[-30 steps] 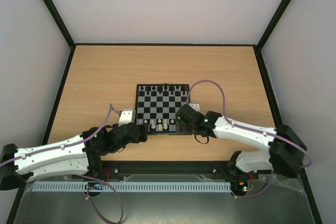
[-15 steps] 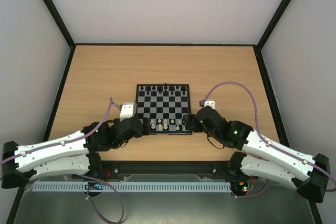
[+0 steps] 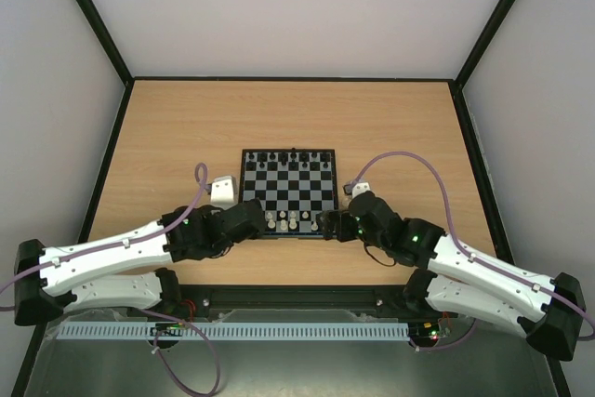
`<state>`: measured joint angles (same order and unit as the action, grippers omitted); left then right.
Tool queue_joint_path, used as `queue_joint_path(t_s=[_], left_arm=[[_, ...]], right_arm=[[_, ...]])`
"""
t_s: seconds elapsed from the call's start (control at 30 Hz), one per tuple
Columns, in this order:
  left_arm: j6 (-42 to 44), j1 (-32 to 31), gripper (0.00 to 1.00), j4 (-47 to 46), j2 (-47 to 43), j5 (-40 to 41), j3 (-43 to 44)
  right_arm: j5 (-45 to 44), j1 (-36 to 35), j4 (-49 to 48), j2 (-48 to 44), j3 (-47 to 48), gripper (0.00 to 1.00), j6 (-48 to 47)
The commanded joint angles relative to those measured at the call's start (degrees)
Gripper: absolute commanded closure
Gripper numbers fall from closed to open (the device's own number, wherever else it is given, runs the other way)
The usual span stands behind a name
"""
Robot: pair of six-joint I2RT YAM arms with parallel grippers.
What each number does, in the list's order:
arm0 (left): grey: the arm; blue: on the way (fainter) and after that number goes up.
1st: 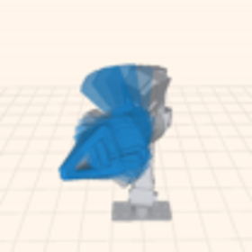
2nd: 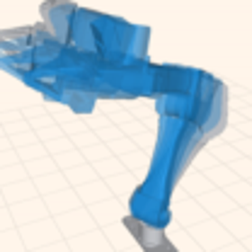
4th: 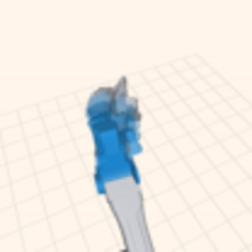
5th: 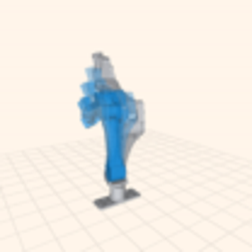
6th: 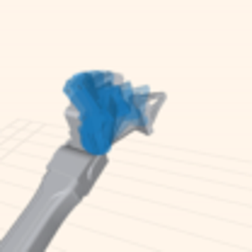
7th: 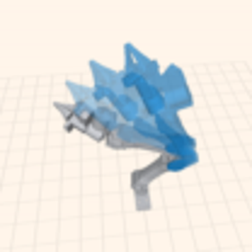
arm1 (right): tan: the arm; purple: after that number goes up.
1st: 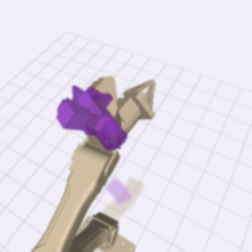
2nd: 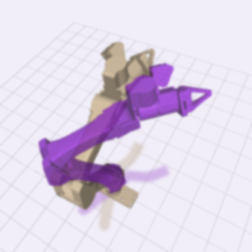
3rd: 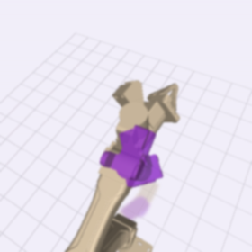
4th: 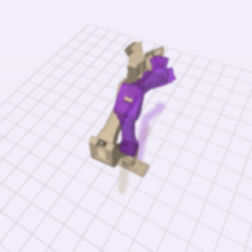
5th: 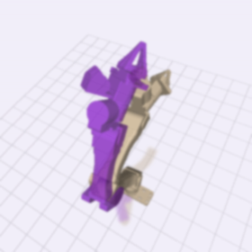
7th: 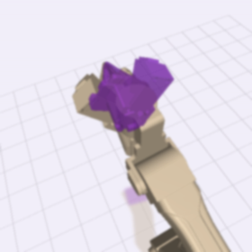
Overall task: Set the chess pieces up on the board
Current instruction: Pick up the chess piece at the center of the board.
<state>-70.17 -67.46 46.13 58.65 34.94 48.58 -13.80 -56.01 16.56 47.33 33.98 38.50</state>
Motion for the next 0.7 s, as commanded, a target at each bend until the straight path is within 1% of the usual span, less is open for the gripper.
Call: queue_joint_path(t_s=[0.0, 0.13, 0.23, 0.47, 0.67], left_arm=[[-3.39, 0.37, 0.01, 2.5, -0.18, 1.73, 2.33], [-3.62, 0.33, 0.01, 4.27, 1.96, 0.95, 3.75], [-5.42, 0.16, 0.01, 5.73, 3.56, 0.37, 4.17], [-5.89, -0.05, 0.01, 2.78, 3.93, -0.13, 2.02], [-5.35, 0.03, 0.0, 2.76, 6.76, -0.17, 2.93]], right_arm=[[2.55, -0.07, -1.84, -1.25, -0.58, 0.01, -1.86], [3.84, -0.1, -2.44, -2.63, -1.23, 0.01, -1.9], [4.94, -0.09, -2.65, -3.66, -1.99, 0.01, -1.88], [7.08, -0.15, -3.51, -3.33, -2.83, 0.01, -3.6], [7.14, -0.15, -3.99, -3.26, -3.09, 0.01, -3.88]])
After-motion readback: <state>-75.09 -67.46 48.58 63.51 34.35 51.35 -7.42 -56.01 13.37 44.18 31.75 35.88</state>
